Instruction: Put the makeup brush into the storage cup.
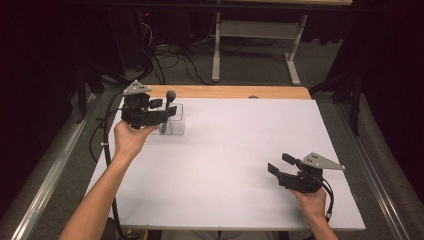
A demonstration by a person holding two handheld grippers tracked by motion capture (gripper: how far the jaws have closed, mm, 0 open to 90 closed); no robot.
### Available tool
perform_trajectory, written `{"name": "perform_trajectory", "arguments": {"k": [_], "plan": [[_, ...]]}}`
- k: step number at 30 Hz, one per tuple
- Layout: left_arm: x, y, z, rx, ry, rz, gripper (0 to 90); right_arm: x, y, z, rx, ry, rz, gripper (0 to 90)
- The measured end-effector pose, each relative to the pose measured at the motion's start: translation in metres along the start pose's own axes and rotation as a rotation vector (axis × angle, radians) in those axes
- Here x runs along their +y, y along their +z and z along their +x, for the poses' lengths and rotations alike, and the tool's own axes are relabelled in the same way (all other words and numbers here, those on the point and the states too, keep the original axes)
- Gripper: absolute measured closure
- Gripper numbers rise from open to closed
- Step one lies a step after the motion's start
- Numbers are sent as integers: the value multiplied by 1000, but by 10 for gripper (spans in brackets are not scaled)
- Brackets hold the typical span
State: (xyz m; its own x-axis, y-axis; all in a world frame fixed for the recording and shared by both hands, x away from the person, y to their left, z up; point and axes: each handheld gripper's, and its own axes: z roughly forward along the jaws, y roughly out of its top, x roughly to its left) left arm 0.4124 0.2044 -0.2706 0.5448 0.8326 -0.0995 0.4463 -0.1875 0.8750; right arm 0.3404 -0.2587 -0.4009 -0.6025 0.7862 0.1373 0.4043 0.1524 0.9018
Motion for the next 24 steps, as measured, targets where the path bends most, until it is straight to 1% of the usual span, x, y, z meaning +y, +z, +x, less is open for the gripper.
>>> {"name": "perform_trajectory", "arguments": {"k": [7, 10, 11, 14, 22, 24], "plan": [[-7, -4, -6, -17, 10, -11, 398, 0, -1, 0, 0, -1, -12, 298], [-11, -5, -7, -24, 5, -23, 394, 0, -1, 0, 2, -3, -18, 298], [-12, -6, -8, -35, -3, -30, 393, 0, -1, 0, 4, -10, -18, 297], [-16, -9, -10, -57, -14, -39, 390, 0, -1, 1, 9, -8, -18, 297], [-24, -10, -14, -62, -12, -47, 382, 0, -1, 1, 14, -10, -17, 295], [-26, -12, -18, -39, 15, -48, 377, 0, -1, 1, 14, -12, -16, 296]]}}
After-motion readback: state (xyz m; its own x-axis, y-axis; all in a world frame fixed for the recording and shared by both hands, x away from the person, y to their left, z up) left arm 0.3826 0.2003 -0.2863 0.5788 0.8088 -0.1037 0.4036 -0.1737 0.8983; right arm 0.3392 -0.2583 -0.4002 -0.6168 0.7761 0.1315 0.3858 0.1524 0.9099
